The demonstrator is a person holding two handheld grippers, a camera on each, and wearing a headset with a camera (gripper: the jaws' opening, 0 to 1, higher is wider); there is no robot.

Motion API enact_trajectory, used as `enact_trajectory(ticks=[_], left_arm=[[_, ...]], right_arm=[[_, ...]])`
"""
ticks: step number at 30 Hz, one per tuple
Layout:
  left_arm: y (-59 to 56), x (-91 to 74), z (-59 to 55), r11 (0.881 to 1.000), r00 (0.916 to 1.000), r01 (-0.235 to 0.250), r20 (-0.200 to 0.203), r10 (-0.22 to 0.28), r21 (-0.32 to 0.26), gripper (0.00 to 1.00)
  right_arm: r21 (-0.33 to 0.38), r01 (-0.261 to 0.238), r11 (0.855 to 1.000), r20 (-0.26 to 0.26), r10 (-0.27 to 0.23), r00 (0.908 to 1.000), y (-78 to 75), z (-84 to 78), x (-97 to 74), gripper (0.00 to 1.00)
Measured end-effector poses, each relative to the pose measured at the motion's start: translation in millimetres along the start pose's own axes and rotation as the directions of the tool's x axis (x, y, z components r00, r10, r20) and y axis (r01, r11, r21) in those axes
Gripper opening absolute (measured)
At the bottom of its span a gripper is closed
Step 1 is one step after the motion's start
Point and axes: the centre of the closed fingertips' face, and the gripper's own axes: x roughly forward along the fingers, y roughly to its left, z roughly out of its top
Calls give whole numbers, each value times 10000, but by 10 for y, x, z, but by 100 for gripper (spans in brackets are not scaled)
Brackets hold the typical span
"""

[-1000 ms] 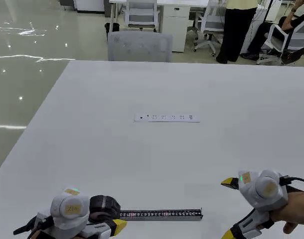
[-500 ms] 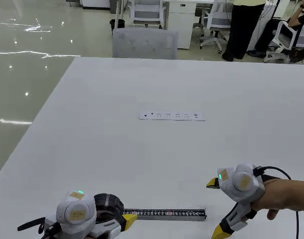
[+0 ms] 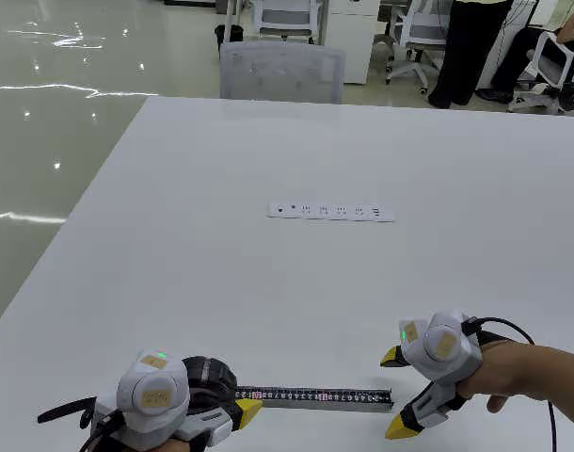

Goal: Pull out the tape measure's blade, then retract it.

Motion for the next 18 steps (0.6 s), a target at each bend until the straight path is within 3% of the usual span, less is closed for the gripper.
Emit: enact_trajectory(ticks=[6,8,9,18], left_arm=[[11,6,-8,10000,9999,-82,-63,82,11,92],[97,-49,89,9978,9984,-540,211,532,397,81],[110,-53,131,9971,9974,-616,390,599,456,81],[142,-59,98,9982,9980,-584,234,586,-93,74]], right_arm=[[205,146,9997,-201,-142,9997,-67,-115,74,50],[342,176,9993,-126,-172,9998,-81,-109,75,44],[322,205,9993,-64,-203,9998,-93,-103,82,43],[-21,32,10000,-223,-32,9997,-67,-104,112,29]])
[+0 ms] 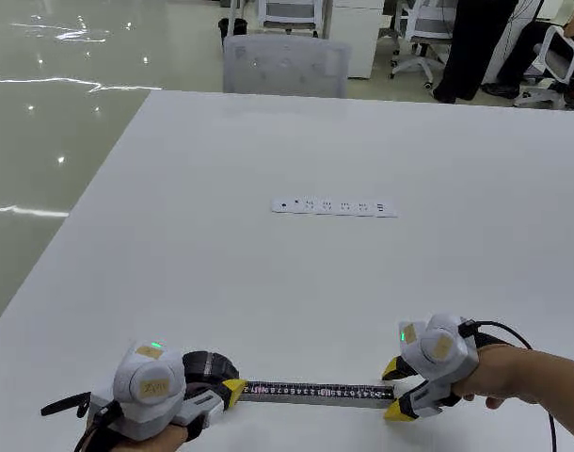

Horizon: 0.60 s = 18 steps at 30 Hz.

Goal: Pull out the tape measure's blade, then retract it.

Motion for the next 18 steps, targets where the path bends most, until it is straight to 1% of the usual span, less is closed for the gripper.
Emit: enact_trajectory(ticks=[2,3,5,9,14,16,18], left_arm=[[-9,5,-1,10000,10000,1,-31,-1,-50,74],[-26,18,-25,10000,9999,49,-147,-50,-40,74],[-30,28,-44,10000,9997,46,-254,-47,-66,76],[-19,33,-51,9998,9995,-2,-315,-5,-199,77],[-23,61,-50,9996,9993,-61,-376,51,-279,74],[-25,85,-62,9997,9991,-90,-423,81,-216,73],[0,105,-79,9986,9988,-127,-485,102,-513,71]], right_arm=[[10,-86,10000,-5,86,10000,9,-3,5,26],[-54,16,10000,13,-16,10000,-9,1,2,25],[-54,35,10000,-2,-35,10000,-12,-3,5,21],[26,-37,10000,-61,37,10000,-16,11,15,15],[-183,-57,9998,-505,48,9987,-13,8,24,15],[-58,-7,10000,-637,4,9980,-13,5,22,14],[-70,59,10000,-778,-64,9969,-9,3,26,14]])
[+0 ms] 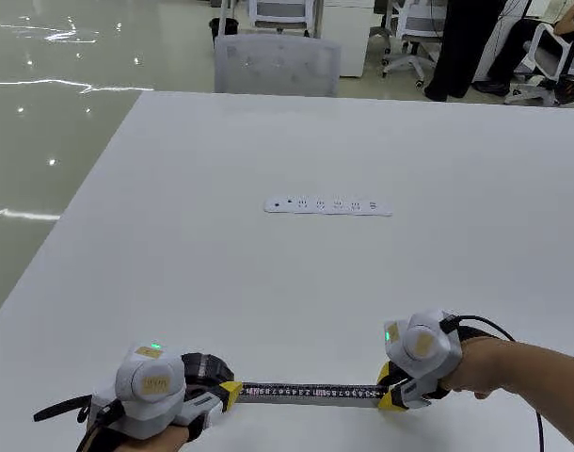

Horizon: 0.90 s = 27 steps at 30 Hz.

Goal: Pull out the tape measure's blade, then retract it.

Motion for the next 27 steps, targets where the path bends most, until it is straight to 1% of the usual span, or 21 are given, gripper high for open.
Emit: enact_trajectory(ticks=[2,4,6,7,9,11,12,14,15,19,21,22,24,27], left_arm=[[19,6,-8,9999,10000,-68,-34,67,-90,67],[21,29,-41,9995,9999,-48,-158,43,-326,66],[8,39,-71,9993,9996,-37,-267,27,-377,64],[-8,41,-86,9987,9995,-3,-329,-14,-517,63],[-9,48,-75,9977,9995,-66,-305,45,-679,61],[-14,60,-51,9953,9998,-72,-215,51,-970,60],[5,63,-55,9943,9994,-216,-283,187,-1040,59],[34,76,-61,9939,9987,-426,-329,394,-1022,56],[25,80,-61,9936,9988,-395,-318,363,-1059,56],[19,83,-68,9940,9981,-557,-321,529,-944,57],[13,87,-73,9948,9978,-589,-347,562,-831,57],[10,89,-88,9965,9973,-630,-409,608,-545,57],[0,90,-108,9974,9971,-649,-428,636,-313,57],[13,86,-104,9969,9968,-679,-441,662,-387,57]], right_arm=[[159,8,9999,-82,-7,10000,-5,-7,0,14],[265,26,9996,-174,-22,9998,0,-10,-2,14],[292,33,9996,-195,-27,9998,3,-16,-2,14],[347,42,9994,-188,-35,9998,6,-16,-4,14],[450,63,9990,-181,-55,9998,-1,-23,-1,14],[477,81,9988,-205,-71,9998,4,-15,-3,14],[525,89,9986,-226,-77,9997,5,-12,-4,14],[563,93,9984,-247,-79,9997,3,-17,0,14],[567,93,9983,-256,-78,9996,1,-20,2,14],[699,66,9975,-241,-49,9997,0,-23,0,14],[715,64,9974,-232,-48,9997,-3,-28,5,14],[717,61,9974,-229,-45,9997,-4,-30,6,14],[717,66,9974,-222,-51,9997,8,-21,0,14],[719,73,9974,-219,-57,9997,7,-22,3,14]])
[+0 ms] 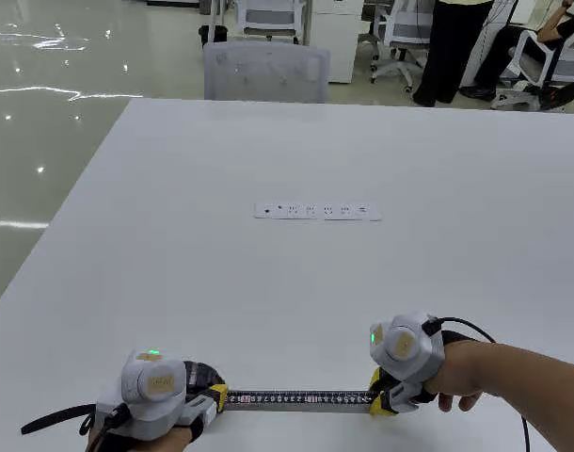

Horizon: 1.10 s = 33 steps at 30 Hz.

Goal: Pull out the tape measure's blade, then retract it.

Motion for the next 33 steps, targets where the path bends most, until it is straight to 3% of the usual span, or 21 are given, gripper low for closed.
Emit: enact_trajectory(ticks=[14,21,27,28,33], left_arm=[[0,4,1,9999,10000,48,21,-48,161,54],[33,-3,12,9992,9991,394,135,-394,-22,54],[25,-1,14,9949,9970,710,255,-730,721,52],[30,-17,-25,9963,9976,690,14,-692,521,52],[-2,-6,-32,9960,9984,567,-65,-563,691,53]], right_arm=[[31,1,10000,57,-1,10000,1,8,-3,13],[-35,57,10000,82,-57,10000,4,11,-1,14],[137,57,9999,106,-59,9999,5,25,0,14],[130,85,9999,88,-86,9999,4,25,0,14],[113,84,9999,89,-85,9999,13,27,-8,14]])
